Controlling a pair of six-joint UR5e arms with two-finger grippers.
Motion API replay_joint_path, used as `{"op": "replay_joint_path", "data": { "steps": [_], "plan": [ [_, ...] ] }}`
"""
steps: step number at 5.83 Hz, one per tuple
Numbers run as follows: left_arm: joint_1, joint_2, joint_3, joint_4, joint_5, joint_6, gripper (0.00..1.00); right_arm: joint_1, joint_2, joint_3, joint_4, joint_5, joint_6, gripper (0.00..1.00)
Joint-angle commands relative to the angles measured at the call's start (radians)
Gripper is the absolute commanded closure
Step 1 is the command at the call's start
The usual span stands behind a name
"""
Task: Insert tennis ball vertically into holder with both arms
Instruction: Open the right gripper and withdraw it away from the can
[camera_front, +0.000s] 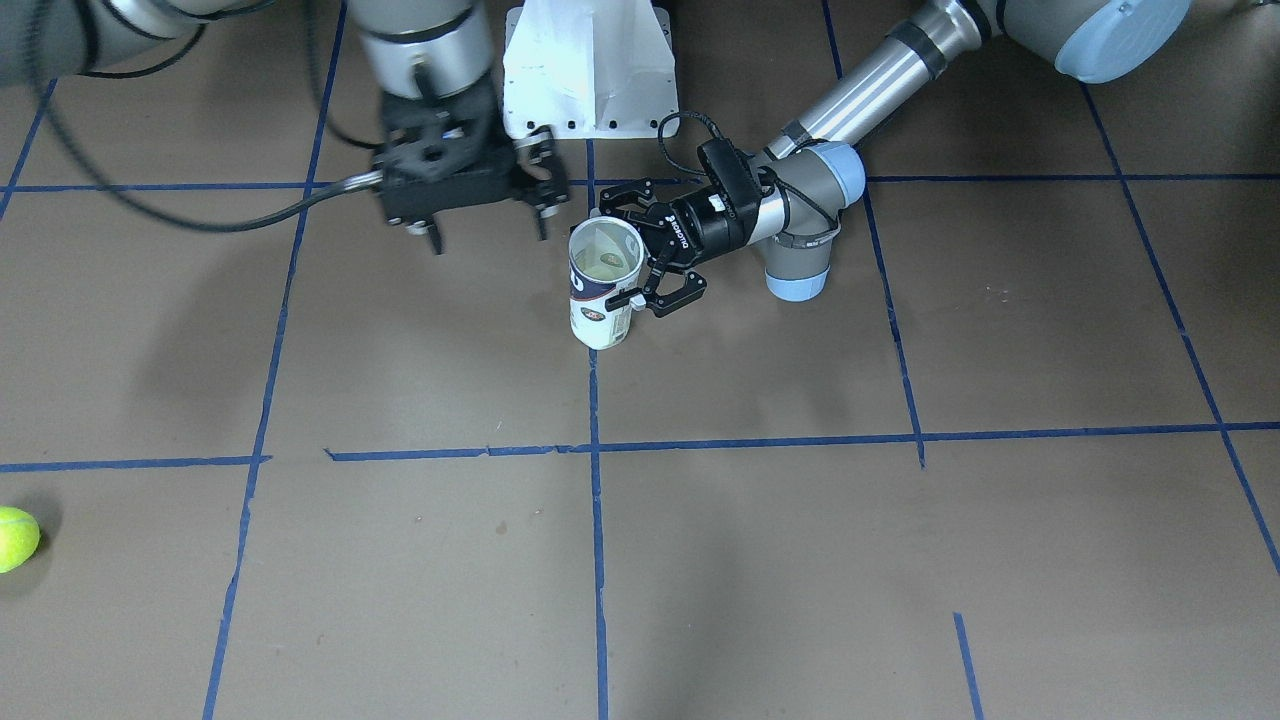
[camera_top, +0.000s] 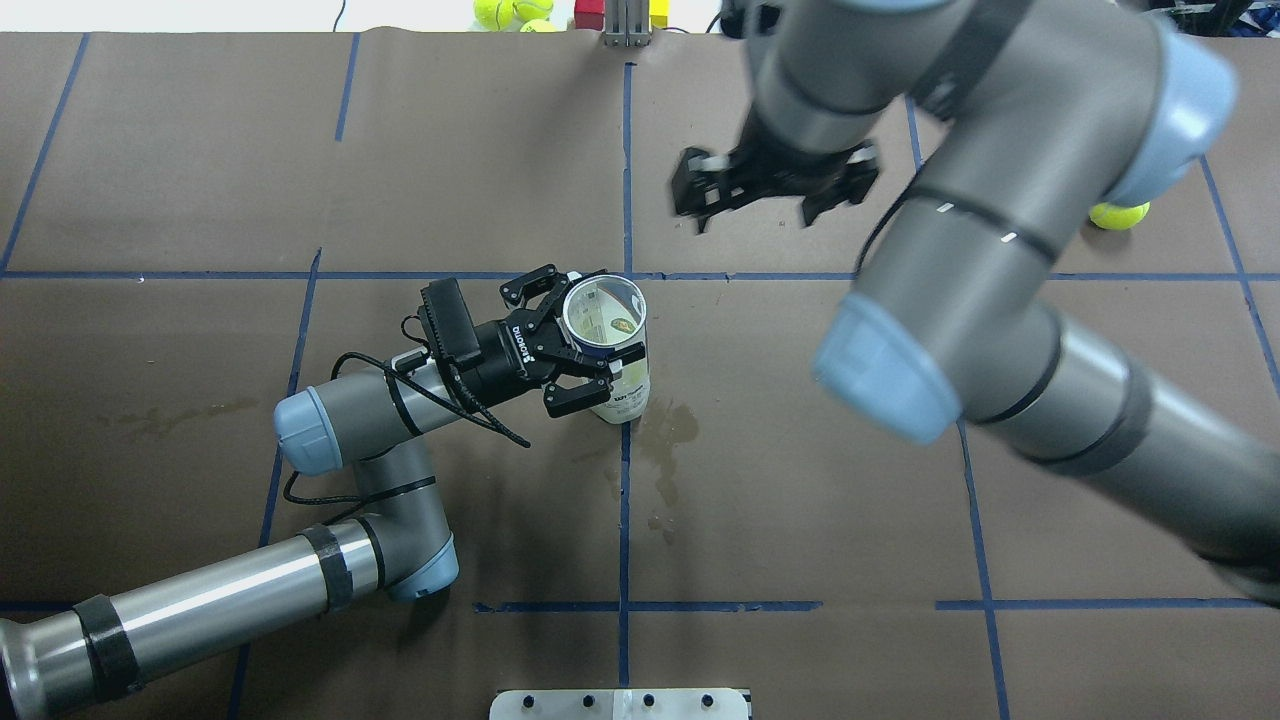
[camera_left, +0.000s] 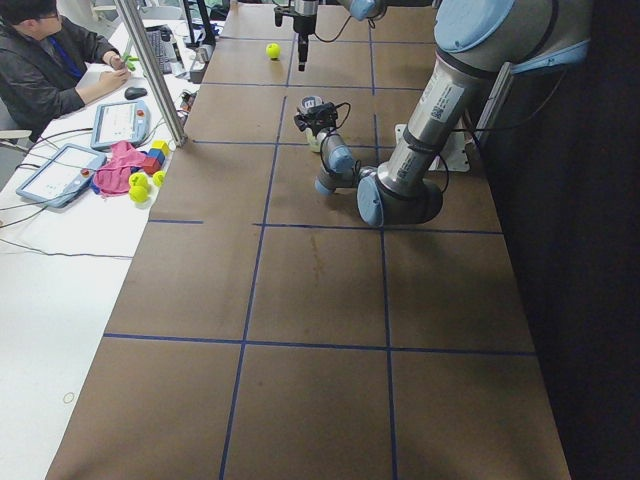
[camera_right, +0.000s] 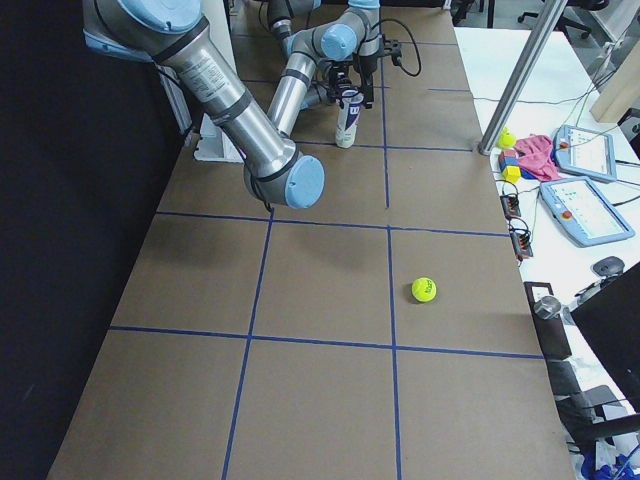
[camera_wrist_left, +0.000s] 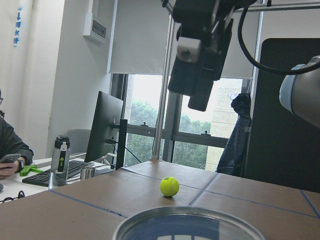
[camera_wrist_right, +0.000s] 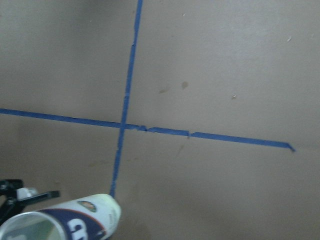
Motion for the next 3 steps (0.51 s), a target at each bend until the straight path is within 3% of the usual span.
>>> {"op": "replay_joint_path", "data": {
  "steps": [1, 3],
  "plan": [
    [0.0, 0.002, -0.002, 0.0, 0.0, 0.0, 0.05, 0.197, -0.143, 0.006, 0.006, 0.108, -0.318, 0.0],
    [0.0, 0.002, -0.003, -0.002, -0.001, 0.0, 0.05, 0.368, -0.24, -0.067, 0.013, 0.153, -0.631, 0.0]
  ]
}}
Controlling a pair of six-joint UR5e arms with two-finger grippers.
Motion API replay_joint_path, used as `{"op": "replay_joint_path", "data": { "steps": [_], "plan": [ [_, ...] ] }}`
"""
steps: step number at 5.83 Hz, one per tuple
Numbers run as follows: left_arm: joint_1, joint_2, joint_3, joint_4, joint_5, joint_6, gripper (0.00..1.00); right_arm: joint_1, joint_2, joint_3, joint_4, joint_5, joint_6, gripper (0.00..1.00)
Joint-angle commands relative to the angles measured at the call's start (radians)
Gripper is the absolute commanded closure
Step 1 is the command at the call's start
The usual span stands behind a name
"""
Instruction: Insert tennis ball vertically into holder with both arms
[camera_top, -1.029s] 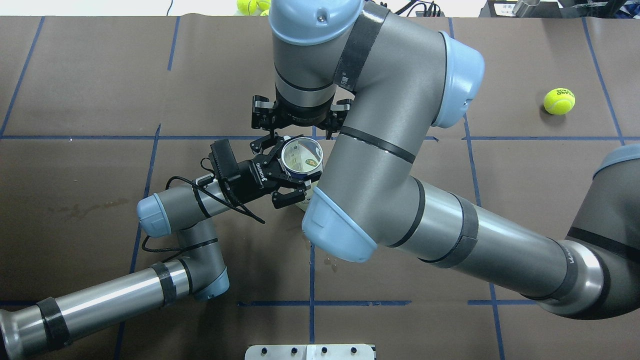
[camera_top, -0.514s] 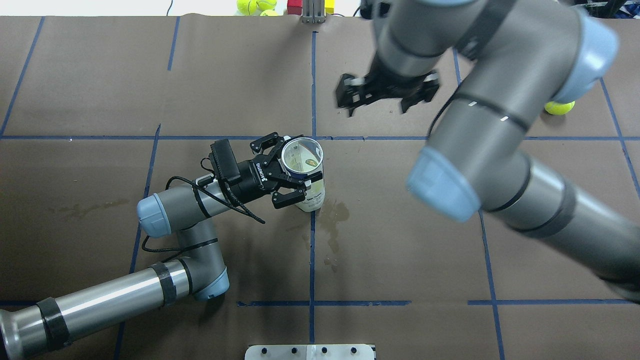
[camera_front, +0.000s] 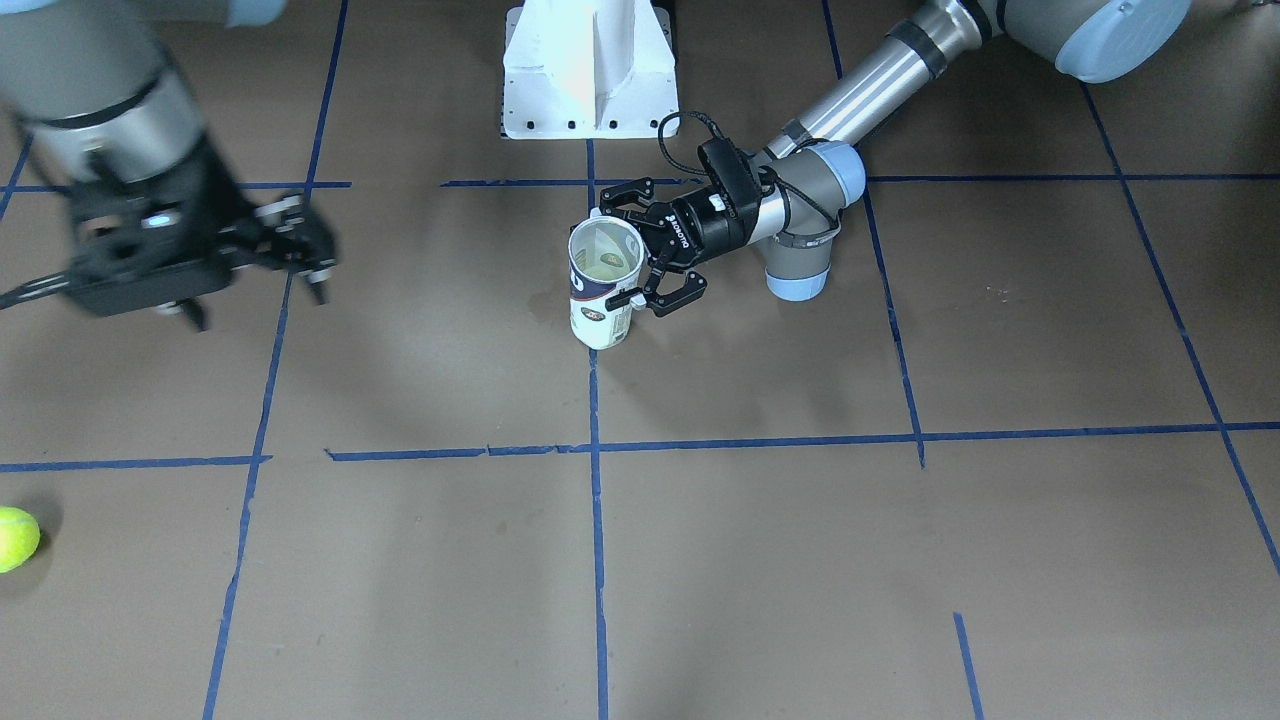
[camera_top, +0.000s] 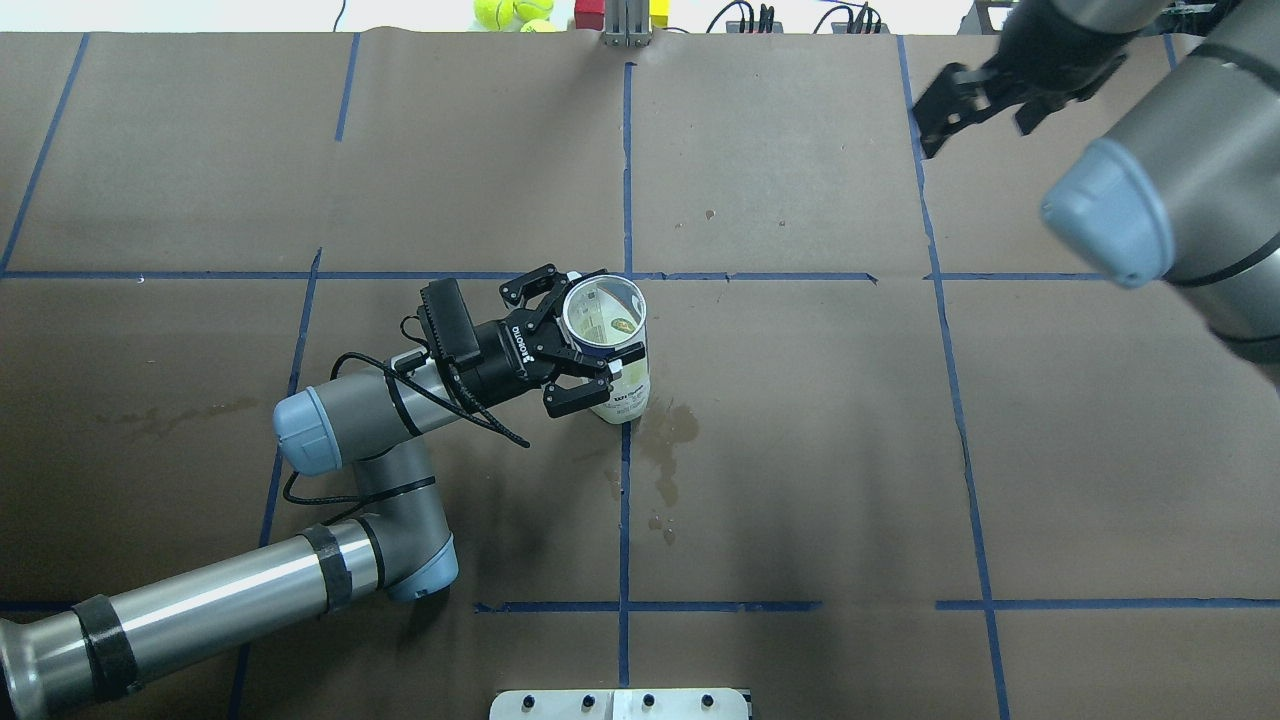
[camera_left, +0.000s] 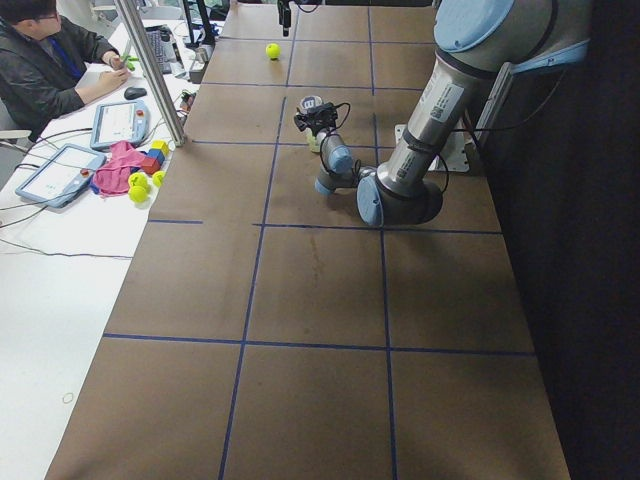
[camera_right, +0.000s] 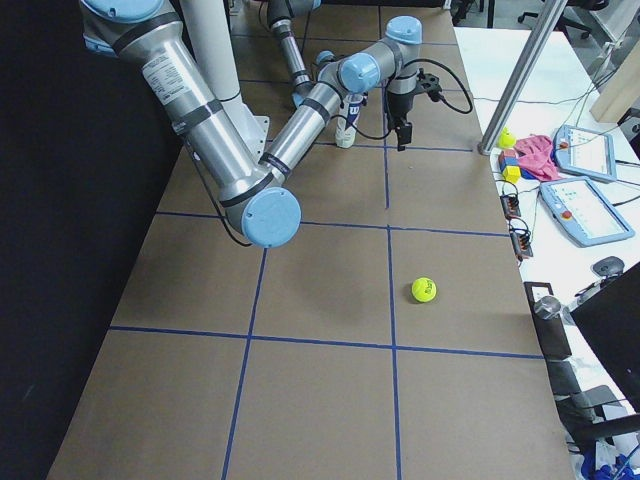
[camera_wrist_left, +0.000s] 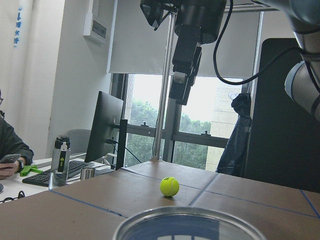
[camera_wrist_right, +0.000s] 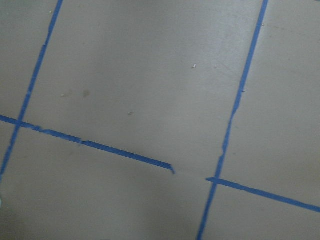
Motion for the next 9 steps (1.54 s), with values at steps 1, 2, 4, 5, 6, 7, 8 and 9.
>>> {"op": "replay_joint_path", "data": {
  "steps": [1, 2, 4, 5, 6, 7, 8, 9],
  "plan": [
    [0.0, -0.001, -0.004, 0.0, 0.0, -0.002, 0.05, 0.155, -0.05, -0.139, 0.004, 0.042, -0.314, 0.0],
    [0.0, 0.0, -0.042, 0.022, -0.001, -0.003, 0.05, 0.179, -0.054, -0.197, 0.01, 0.052, -0.389, 0.0],
    [-0.002, 0.029, -0.062, 0.045, -0.001, 0.0, 0.05, 0.178, -0.12, -0.299, 0.233, 0.052, -0.382, 0.0],
    [-0.002, 0.029, -0.06, 0.046, -0.001, 0.0, 0.05, 0.178, -0.129, -0.316, 0.243, 0.05, -0.386, 0.0],
    [-0.002, 0.029, -0.062, 0.048, -0.001, 0.0, 0.05, 0.178, -0.152, -0.315, 0.245, 0.05, -0.392, 0.0],
    [-0.003, 0.029, -0.065, 0.054, -0.001, 0.0, 0.05, 0.178, -0.156, -0.311, 0.245, 0.05, -0.393, 0.0],
    [-0.006, 0.031, -0.065, 0.066, -0.001, 0.006, 0.05, 0.178, -0.156, -0.31, 0.245, 0.05, -0.393, 0.0],
    [-0.008, 0.031, -0.065, 0.085, -0.003, 0.008, 0.05, 0.178, -0.156, -0.31, 0.245, 0.05, -0.391, 0.0]
  ]
}}
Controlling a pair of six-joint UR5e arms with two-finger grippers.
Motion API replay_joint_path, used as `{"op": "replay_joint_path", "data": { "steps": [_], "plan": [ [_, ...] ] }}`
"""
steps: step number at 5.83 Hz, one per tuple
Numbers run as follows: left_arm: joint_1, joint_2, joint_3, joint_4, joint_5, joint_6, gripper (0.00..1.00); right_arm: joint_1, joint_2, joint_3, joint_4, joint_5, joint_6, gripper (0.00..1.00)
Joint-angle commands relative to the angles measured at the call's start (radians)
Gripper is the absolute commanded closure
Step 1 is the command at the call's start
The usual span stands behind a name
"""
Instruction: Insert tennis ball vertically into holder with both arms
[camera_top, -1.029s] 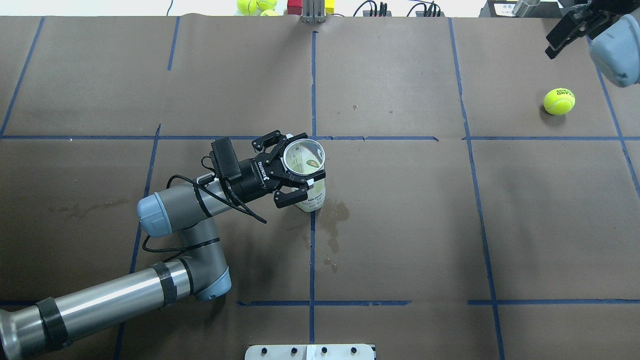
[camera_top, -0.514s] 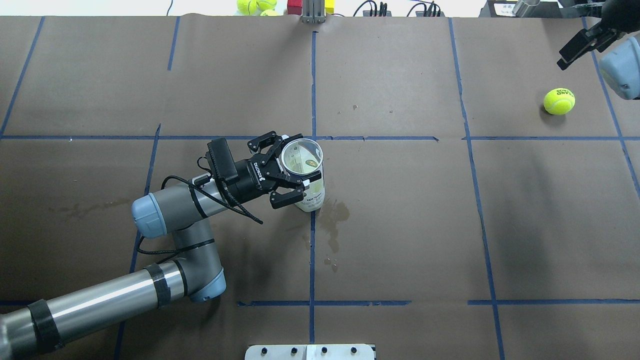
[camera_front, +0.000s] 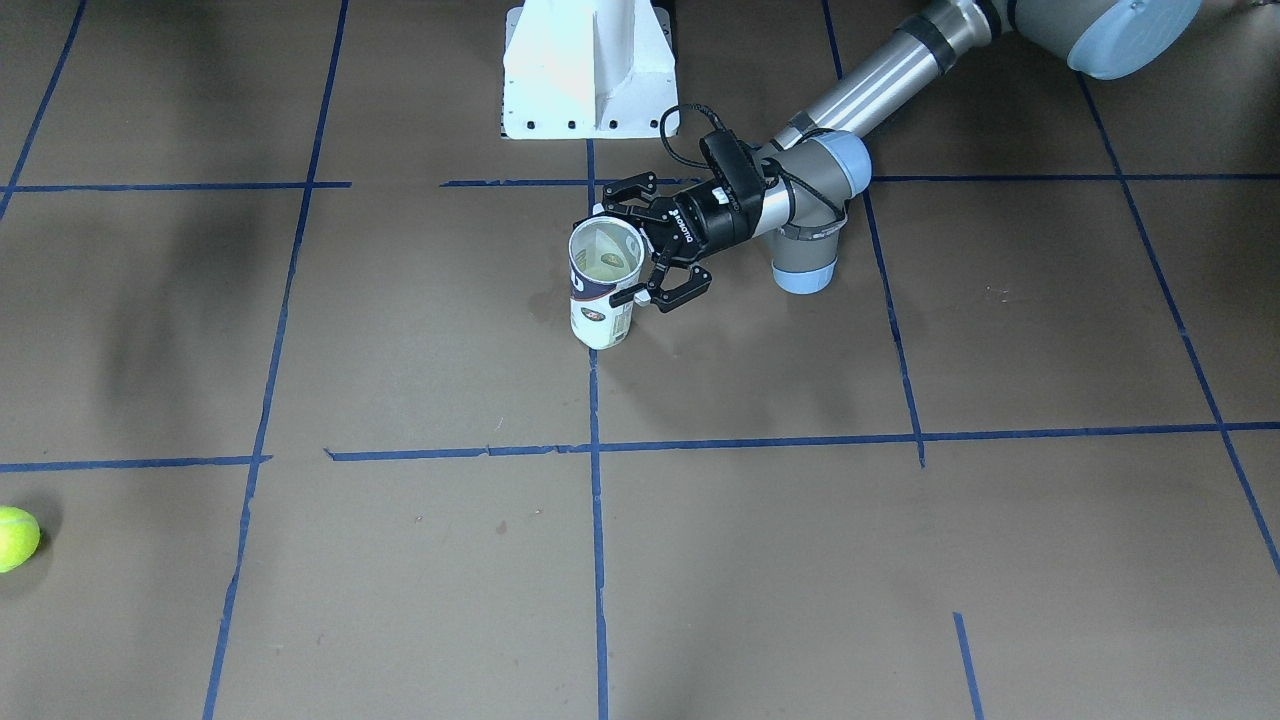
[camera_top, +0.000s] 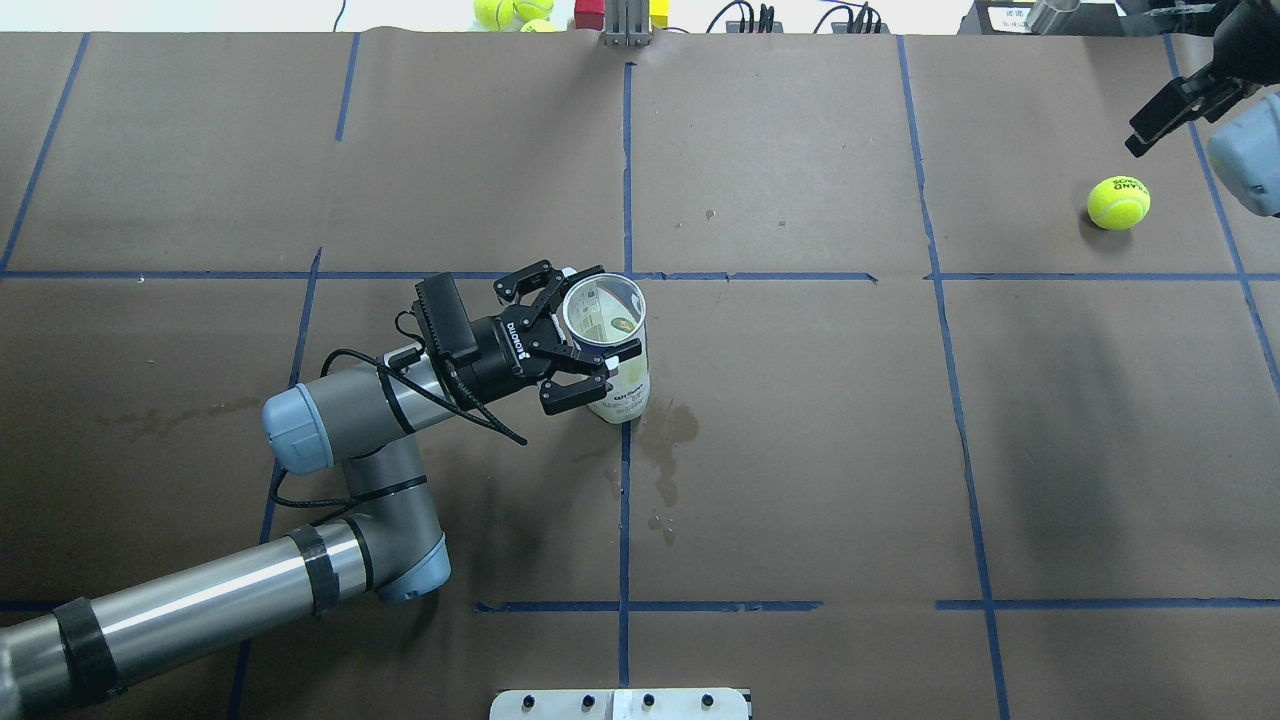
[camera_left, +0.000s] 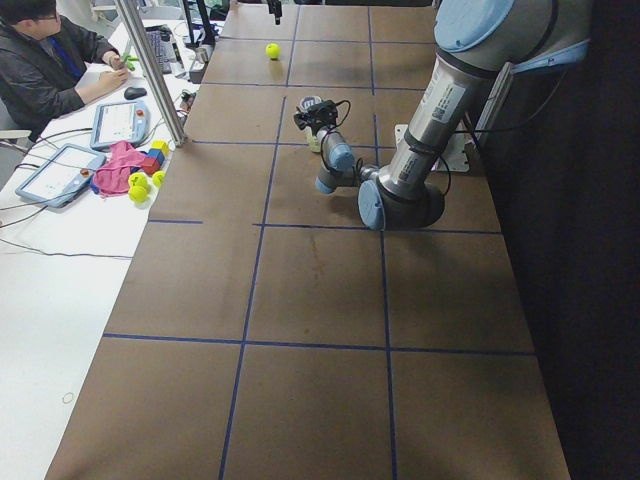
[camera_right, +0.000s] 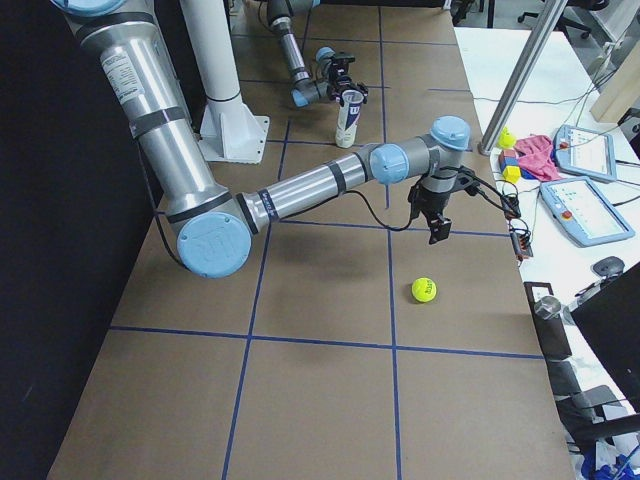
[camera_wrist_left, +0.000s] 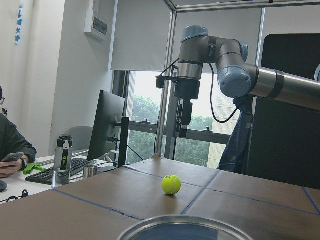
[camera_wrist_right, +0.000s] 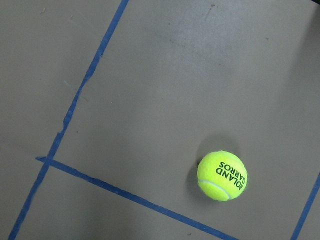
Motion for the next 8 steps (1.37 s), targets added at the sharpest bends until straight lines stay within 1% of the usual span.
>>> {"op": "replay_joint_path", "data": {
  "steps": [1, 2, 3, 4, 7, 8],
  "plan": [
    [-0.006, 0.005, -0.011, 0.041, -0.001, 0.002, 0.05, 0.0, -0.001, 0.002, 0.0, 0.0, 0.001, 0.0],
    [-0.006, 0.061, -0.092, 0.096, -0.004, 0.002, 0.05, 0.0, -0.001, 0.002, 0.0, 0.0, 0.001, 0.0],
    [-0.003, 0.107, -0.199, 0.194, -0.006, 0.002, 0.05, 0.0, -0.002, 0.002, 0.0, 0.0, 0.001, 0.0],
    [0.0, 0.118, -0.215, 0.218, -0.006, 0.002, 0.05, 0.0, -0.002, 0.002, 0.0, 0.0, 0.001, 0.0],
    [0.006, 0.109, -0.215, 0.29, -0.006, 0.004, 0.05, 0.0, -0.004, 0.002, 0.0, 0.0, 0.003, 0.0],
    [0.006, 0.109, -0.214, 0.291, -0.004, 0.005, 0.05, 0.0, -0.025, 0.001, 0.015, 0.003, 0.003, 0.0]
  ]
}}
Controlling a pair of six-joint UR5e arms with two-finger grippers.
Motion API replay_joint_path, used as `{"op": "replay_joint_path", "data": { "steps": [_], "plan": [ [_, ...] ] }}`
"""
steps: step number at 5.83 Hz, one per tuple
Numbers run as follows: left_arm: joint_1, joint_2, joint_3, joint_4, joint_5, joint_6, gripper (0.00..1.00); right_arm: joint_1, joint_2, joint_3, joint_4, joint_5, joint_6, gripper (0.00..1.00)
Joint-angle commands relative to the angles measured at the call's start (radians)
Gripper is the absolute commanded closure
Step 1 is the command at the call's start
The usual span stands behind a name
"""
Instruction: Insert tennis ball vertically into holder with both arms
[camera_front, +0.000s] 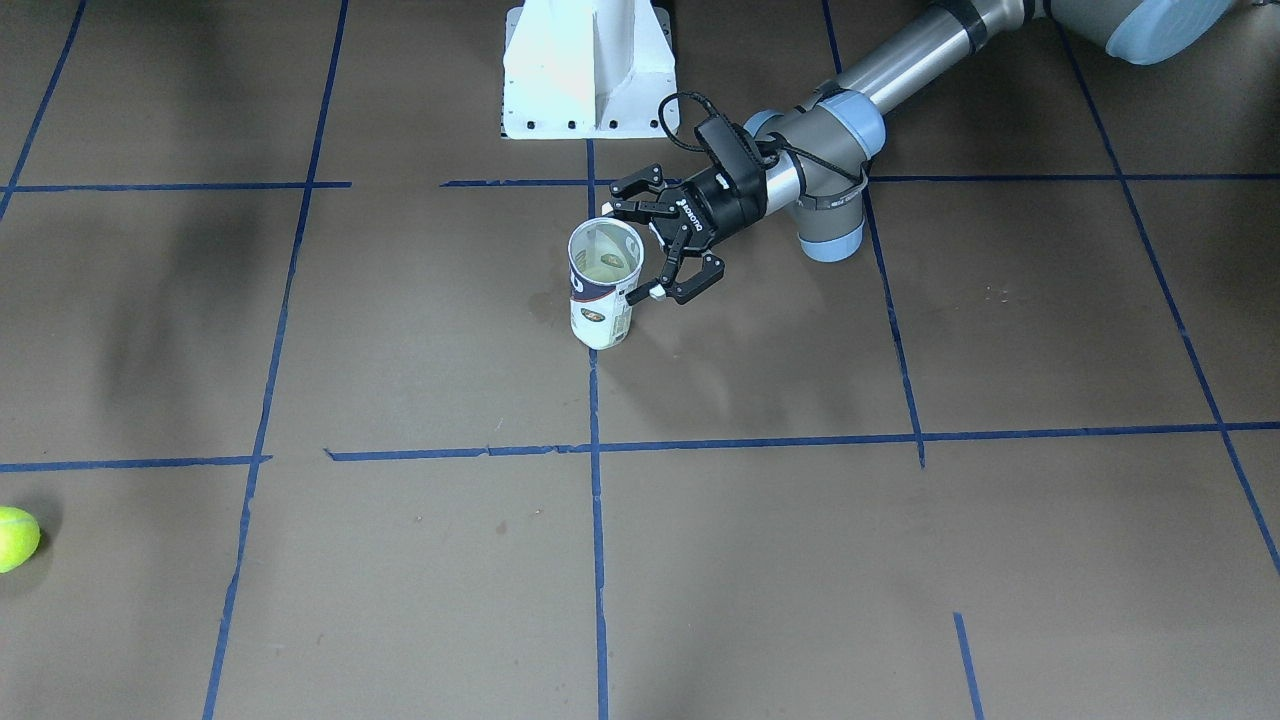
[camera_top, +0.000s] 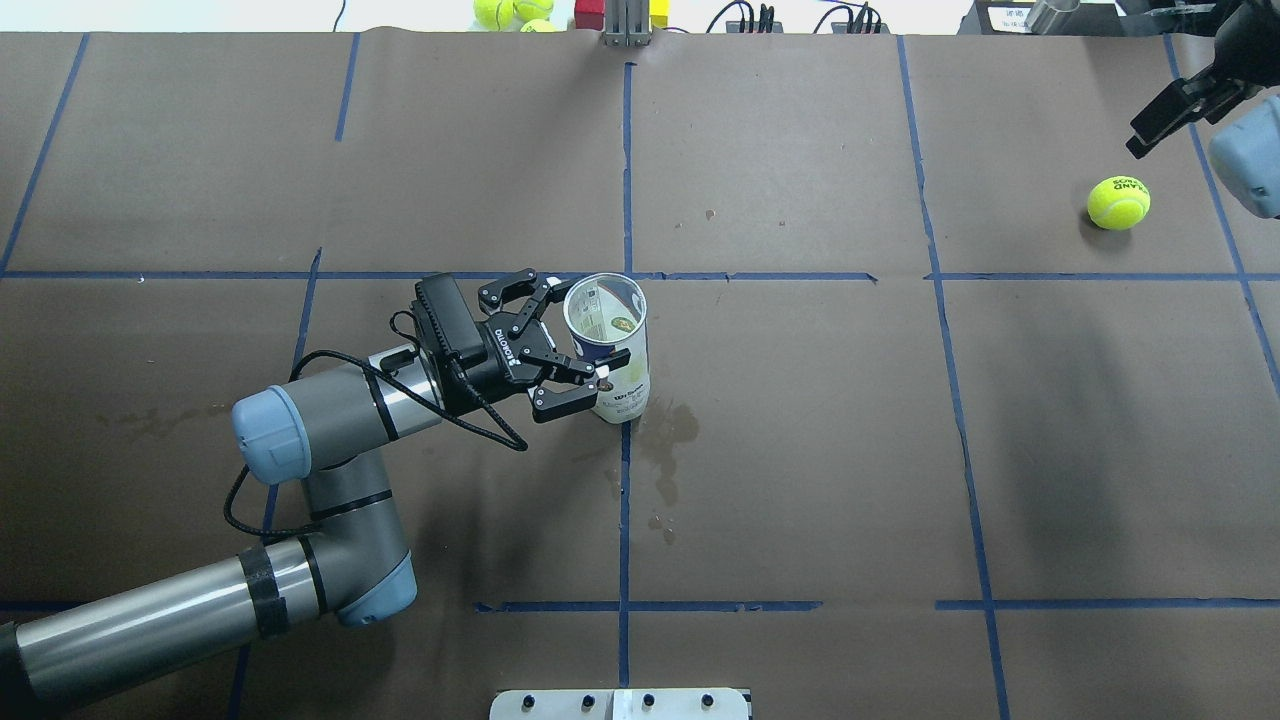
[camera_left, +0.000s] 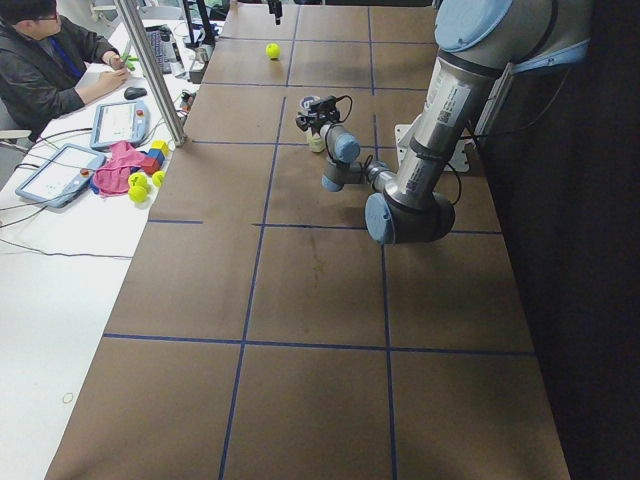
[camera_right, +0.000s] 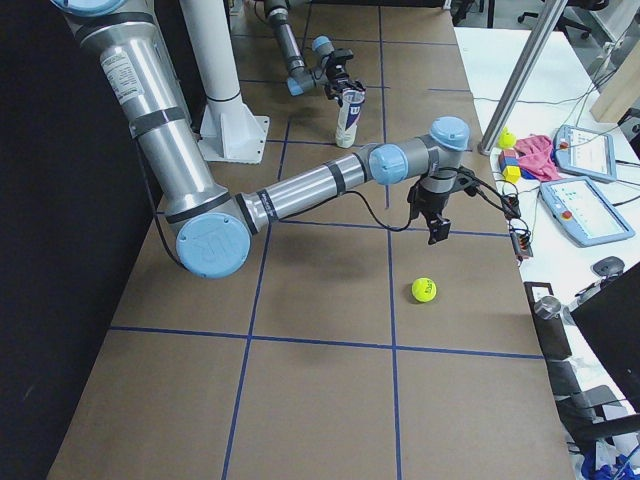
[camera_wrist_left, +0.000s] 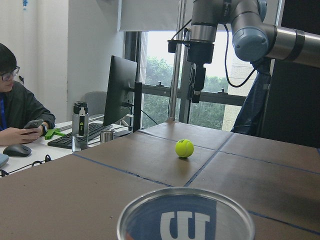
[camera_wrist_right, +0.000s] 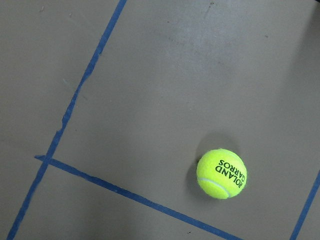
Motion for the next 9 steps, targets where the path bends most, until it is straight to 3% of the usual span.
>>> {"op": "replay_joint_path", "data": {
  "steps": [1, 3, 4, 5, 9],
  "plan": [
    [0.001, -0.003, 0.001, 0.018, 0.001, 0.001, 0.05, 0.0, -0.06, -0.035, 0.127, 0.026, 0.005, 0.0],
    [0.004, -0.004, 0.001, 0.018, 0.001, 0.001, 0.05, -0.002, -0.061, -0.149, 0.25, 0.036, 0.008, 0.0],
    [0.004, -0.003, 0.001, 0.018, 0.001, 0.001, 0.05, -0.003, -0.059, -0.244, 0.404, 0.03, 0.008, 0.0],
    [0.004, -0.003, 0.001, 0.018, 0.001, 0.001, 0.05, -0.009, -0.049, -0.303, 0.483, 0.027, 0.017, 0.0],
    [0.004, 0.0, -0.001, 0.017, 0.001, 0.001, 0.05, -0.063, -0.042, -0.388, 0.607, -0.031, 0.08, 0.0]
  ]
}}
